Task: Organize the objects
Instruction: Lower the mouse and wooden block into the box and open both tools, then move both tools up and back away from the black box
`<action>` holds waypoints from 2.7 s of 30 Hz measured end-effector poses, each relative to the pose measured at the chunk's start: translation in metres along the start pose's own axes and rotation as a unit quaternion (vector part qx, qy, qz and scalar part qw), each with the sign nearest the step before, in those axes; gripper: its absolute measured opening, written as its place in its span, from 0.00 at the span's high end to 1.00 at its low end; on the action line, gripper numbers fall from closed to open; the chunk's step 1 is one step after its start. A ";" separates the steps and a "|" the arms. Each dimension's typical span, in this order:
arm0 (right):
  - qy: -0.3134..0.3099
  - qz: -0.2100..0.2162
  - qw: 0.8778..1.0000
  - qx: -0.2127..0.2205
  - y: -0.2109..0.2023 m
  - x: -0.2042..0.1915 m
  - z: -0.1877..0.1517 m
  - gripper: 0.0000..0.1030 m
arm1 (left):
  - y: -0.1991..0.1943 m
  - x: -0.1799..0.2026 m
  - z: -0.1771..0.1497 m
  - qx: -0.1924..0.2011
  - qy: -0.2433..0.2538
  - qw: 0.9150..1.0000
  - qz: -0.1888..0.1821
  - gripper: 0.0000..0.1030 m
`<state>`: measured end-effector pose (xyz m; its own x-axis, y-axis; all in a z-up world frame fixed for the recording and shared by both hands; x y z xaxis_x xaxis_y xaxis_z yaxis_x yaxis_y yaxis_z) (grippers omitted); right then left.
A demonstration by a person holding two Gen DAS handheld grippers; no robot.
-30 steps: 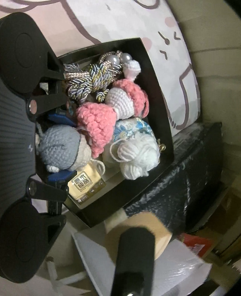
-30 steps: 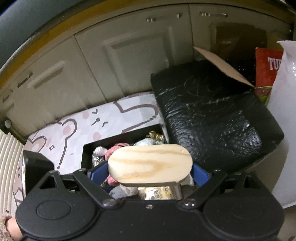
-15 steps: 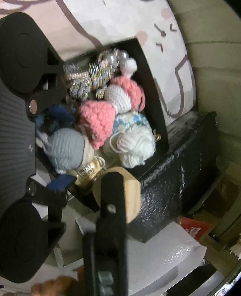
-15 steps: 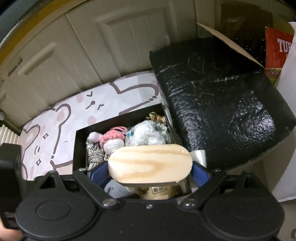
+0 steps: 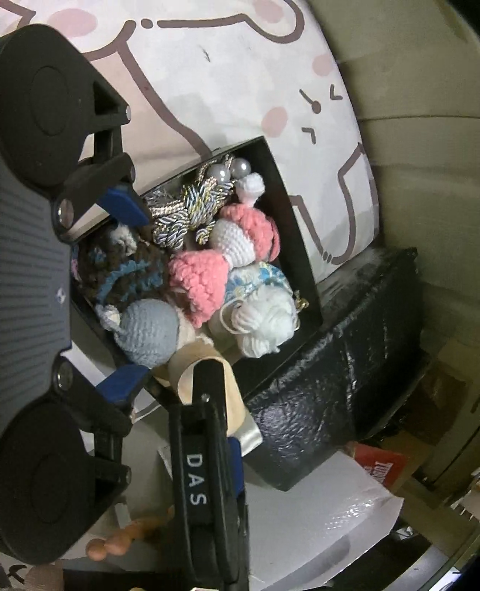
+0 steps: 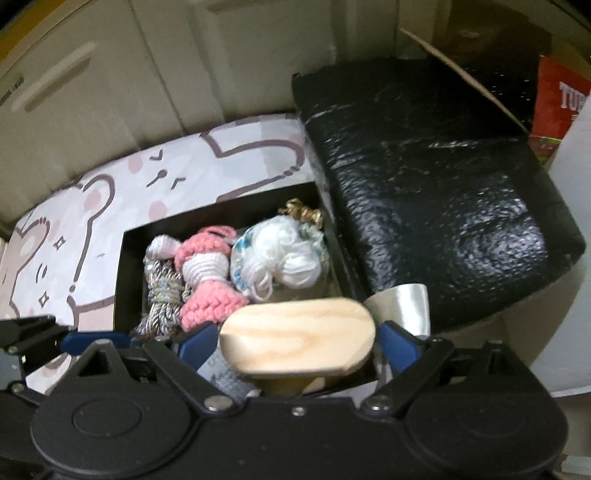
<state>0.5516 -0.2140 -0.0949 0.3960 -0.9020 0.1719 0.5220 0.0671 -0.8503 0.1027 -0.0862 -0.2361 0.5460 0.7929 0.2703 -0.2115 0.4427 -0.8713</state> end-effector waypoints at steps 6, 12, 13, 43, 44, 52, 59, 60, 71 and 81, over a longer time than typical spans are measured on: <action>0.012 0.005 1.000 0.001 -0.006 0.005 0.002 0.25 | -0.002 0.000 0.002 0.004 -0.004 1.000 0.003 0.19; 0.010 0.001 1.000 -0.026 0.001 0.002 -0.003 0.39 | -0.004 -0.007 0.001 -0.002 0.007 1.000 0.023 0.20; 0.012 0.003 1.000 -0.028 0.002 0.002 -0.003 0.39 | -0.004 -0.009 0.000 -0.004 0.008 1.000 0.026 0.20; 0.011 -0.011 1.000 -0.018 0.009 -0.011 0.010 0.55 | 0.014 -0.008 -0.003 -0.015 0.037 0.997 0.071 0.17; 0.012 -0.014 1.000 -0.016 0.010 -0.011 0.011 0.55 | 0.014 -0.008 -0.004 -0.016 0.038 0.997 0.072 0.17; 0.017 -0.021 0.999 -0.034 0.036 -0.010 0.009 0.55 | 0.012 -0.010 -0.005 -0.015 0.033 0.997 0.061 0.17; -0.014 -0.039 0.998 -0.036 0.041 -0.015 0.006 0.54 | 0.011 -0.013 -0.003 -0.014 0.027 0.997 0.064 0.17; -0.019 -0.041 0.998 -0.035 0.041 -0.016 0.006 0.54 | 0.010 -0.013 -0.003 -0.014 0.026 0.998 0.064 0.17; -0.009 -0.024 1.000 0.013 0.006 -0.015 0.018 0.38 | -0.012 -0.023 0.004 0.018 -0.009 0.998 0.067 0.17; -0.029 -0.037 0.996 0.077 -0.041 -0.012 0.026 0.14 | -0.049 -0.024 0.011 0.066 -0.031 0.994 0.086 0.15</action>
<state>0.5447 -0.1947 -0.0494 0.3925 -0.8813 0.2631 0.6587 0.0697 -0.7492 0.0912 -0.1231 -0.1954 0.4428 0.8839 0.1505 -0.4035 0.3463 -0.8469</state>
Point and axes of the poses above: each gripper's, at about its wrist camera, not at the fingertips, and y roughly the way its jaws point, x to its right, z to its top, the point moved 9 cm from there along y, roughly the way its jaws point, and after that the axes turned 1 degree about -y, right-handed, at the moved point
